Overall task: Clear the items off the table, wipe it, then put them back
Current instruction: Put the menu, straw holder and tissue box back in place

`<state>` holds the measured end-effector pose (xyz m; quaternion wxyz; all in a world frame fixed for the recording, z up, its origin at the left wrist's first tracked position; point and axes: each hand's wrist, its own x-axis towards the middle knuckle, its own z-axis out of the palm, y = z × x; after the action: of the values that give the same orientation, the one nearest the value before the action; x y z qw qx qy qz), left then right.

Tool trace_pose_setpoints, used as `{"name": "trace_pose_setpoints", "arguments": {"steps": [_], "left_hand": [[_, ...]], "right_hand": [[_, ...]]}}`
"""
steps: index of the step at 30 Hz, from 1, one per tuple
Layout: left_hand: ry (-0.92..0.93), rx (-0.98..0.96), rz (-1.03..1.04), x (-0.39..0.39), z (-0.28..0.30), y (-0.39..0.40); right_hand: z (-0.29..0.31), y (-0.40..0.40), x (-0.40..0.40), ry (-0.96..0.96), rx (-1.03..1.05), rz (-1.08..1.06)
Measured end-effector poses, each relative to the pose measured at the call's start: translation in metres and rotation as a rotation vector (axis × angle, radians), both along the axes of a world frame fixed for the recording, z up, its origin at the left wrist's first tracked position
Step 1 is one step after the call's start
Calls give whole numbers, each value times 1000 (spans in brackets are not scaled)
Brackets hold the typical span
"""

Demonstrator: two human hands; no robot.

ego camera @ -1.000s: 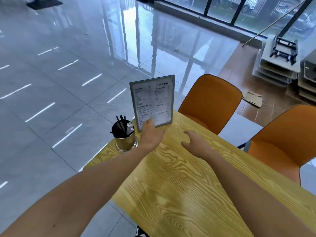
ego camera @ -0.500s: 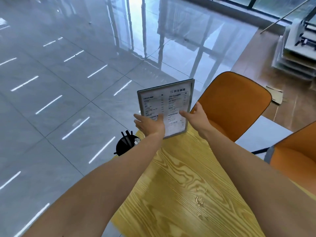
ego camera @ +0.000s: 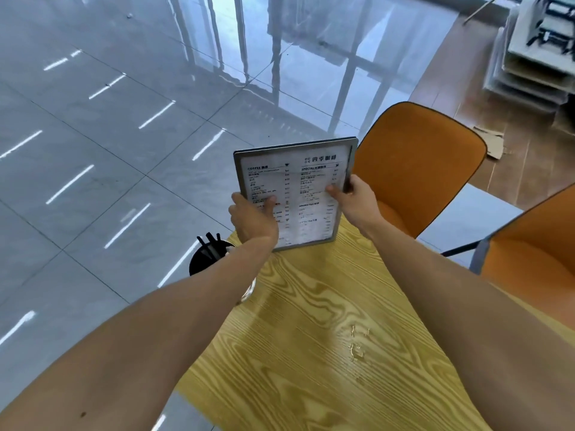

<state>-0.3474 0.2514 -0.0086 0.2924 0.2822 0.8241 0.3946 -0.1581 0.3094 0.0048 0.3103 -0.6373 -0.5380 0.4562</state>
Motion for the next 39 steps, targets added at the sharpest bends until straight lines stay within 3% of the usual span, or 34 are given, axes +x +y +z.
{"name": "trace_pose_setpoints", "arguments": {"steps": [12,23,39], "left_hand": [[13,51,-358,116,13,-68],[-47,97,-598,245,23,-153],[-172,50,-730,352,8,-235]], "right_hand": [[14,-137,144,-66,32,-339],[27,-270,269,-28,76,-523],[1,-383,374,-8,48,-707]]}}
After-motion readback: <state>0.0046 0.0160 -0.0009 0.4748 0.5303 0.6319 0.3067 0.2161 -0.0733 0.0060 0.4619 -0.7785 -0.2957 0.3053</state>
